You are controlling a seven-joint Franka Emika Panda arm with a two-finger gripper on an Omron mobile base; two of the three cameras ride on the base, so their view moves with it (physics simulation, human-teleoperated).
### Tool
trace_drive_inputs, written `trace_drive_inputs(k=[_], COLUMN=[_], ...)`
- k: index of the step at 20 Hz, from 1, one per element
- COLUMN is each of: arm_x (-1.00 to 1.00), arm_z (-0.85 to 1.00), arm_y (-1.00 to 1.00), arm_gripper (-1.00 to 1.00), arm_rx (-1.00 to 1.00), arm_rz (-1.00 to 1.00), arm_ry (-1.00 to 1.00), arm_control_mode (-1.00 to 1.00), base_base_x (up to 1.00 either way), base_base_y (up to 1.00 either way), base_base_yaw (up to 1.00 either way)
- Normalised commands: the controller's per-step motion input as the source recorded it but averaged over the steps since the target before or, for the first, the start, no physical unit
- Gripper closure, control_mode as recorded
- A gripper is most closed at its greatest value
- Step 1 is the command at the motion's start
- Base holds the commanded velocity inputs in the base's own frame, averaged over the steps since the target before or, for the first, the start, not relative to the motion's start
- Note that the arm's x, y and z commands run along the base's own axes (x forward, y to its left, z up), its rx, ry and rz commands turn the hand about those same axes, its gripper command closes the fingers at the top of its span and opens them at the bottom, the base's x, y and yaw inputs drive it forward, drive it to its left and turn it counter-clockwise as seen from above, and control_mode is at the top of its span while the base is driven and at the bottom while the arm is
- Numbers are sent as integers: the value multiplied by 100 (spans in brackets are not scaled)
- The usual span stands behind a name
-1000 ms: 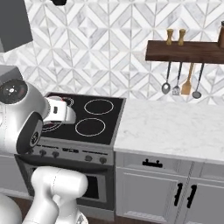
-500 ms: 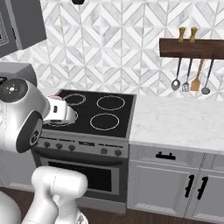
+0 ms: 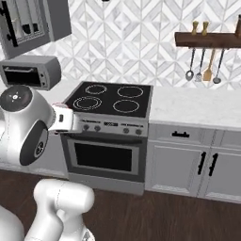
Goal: Gather all objects into one cabinet and sort the glasses and bowls to opposite sides.
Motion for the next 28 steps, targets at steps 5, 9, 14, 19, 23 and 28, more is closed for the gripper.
trace_drive_inputs(k=[5, 9, 14, 19, 23, 28], arm_x=[0, 0, 0, 0, 0, 0], arm_z=[0, 0, 0, 0, 0, 0], arm_y=[0, 0, 0, 0, 0, 0], arm_gripper=[100, 100, 100, 100, 100, 100], arm_rx=[0, 0, 0, 0, 0, 0], arm_rz=[0, 0, 0, 0, 0, 0], arm_ry=[0, 0, 0, 0, 0, 0], arm_control_mode=[100, 100, 100, 100, 100, 100], base_base_x=[-100, -100, -83, -32, 24, 78], base_base_y=[98, 100, 100, 100, 88, 35], base_base_yaw=[6, 3, 1, 0, 0, 0])
